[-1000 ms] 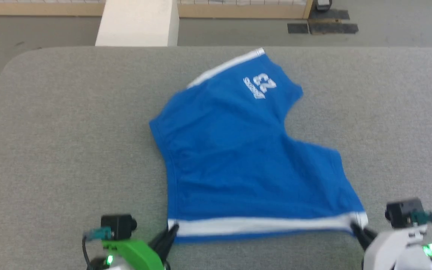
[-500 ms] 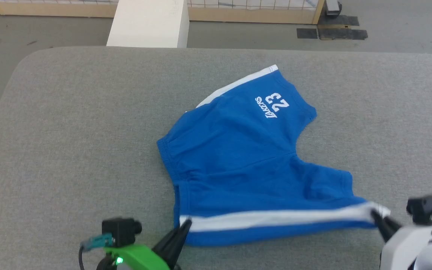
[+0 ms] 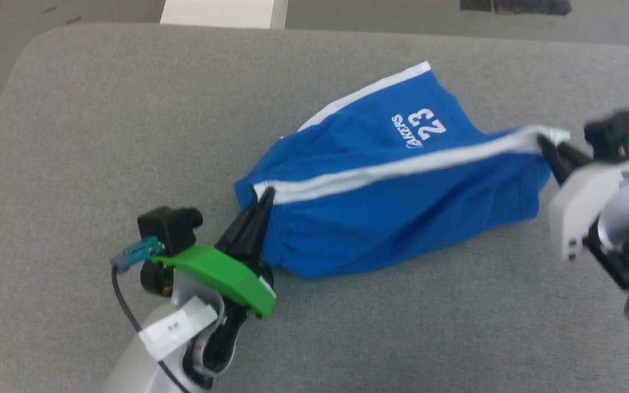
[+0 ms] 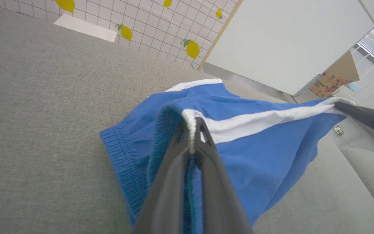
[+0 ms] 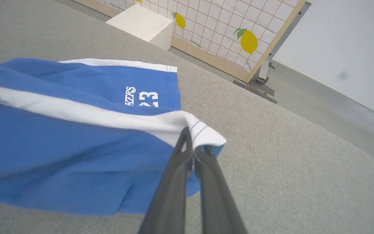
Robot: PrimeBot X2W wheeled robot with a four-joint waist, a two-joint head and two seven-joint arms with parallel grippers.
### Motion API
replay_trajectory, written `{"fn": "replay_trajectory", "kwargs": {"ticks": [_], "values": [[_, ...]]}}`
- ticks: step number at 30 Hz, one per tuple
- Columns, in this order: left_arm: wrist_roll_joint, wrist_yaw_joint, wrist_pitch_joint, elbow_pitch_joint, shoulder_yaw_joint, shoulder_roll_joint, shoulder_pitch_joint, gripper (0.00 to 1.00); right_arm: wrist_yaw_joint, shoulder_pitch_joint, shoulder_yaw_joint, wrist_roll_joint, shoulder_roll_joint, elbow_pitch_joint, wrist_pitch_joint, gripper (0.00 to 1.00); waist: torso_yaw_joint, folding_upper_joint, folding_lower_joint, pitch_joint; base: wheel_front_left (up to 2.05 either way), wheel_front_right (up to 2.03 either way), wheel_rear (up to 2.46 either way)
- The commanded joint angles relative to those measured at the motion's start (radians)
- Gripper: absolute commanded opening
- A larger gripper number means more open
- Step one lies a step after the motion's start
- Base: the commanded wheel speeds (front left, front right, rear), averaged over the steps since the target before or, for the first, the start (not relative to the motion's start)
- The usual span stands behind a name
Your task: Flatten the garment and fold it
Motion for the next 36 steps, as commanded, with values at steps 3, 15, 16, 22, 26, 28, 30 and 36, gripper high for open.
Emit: {"fn": "replay_trajectory", "kwargs": {"ticks": [3,15,16,22,26,28,30,36], "values": [[0.002,0.0,-0.032,0.054,0.017,-0.027,-0.078,0.0,-0.002,-0.139,0.055,-0.009,-0.026,0.079,-0.024,0.0,0.038,0.0,0.0001,0.08,0.0,0.0,0.0],[0.028,0.017,-0.128,0.241,0.037,-0.089,-0.24,0.0,-0.002,-0.605,0.305,0.038,-0.052,0.508,-0.087,0.0,0.117,0.0,0.0001,0.226,0.0,0.0,0.0],[0.028,0.02,-0.132,0.247,0.037,-0.092,-0.245,0.0,-0.002,-0.625,0.317,0.044,-0.052,0.529,-0.087,0.0,0.121,0.0,0.0001,0.231,0.0,0.0,0.0],[0.028,0.029,-0.135,0.26,0.019,-0.111,-0.259,0.0,-0.002,-0.742,0.385,0.102,-0.054,0.659,-0.054,0.0,0.155,0.0,0.0001,0.266,0.0,0.0,0.0],[0.024,0.02,-0.124,0.26,-0.005,-0.12,-0.259,0.0,-0.002,-0.783,0.422,0.145,-0.058,0.736,0.008,0.0,0.177,0.0,0.0001,0.278,0.0,0.0,0.0],[0.02,0.017,-0.118,0.261,-0.015,-0.123,-0.258,0.0,-0.002,-0.792,0.441,0.168,-0.063,0.764,0.046,0.0,0.187,0.0,0.0001,0.281,0.0,0.0,0.0],[0.019,0.016,-0.113,0.262,-0.023,-0.125,-0.257,0.0,-0.002,-0.799,0.456,0.189,-0.068,0.783,0.081,0.0,0.194,0.0,0.0001,0.284,0.0,0.0,0.0],[0.011,0.016,-0.096,0.264,-0.036,-0.127,-0.249,0.0,-0.002,-0.815,0.487,0.235,-0.084,0.803,0.14,0.0,0.203,0.0,0.0001,0.286,0.0,0.0,0.0]]}}
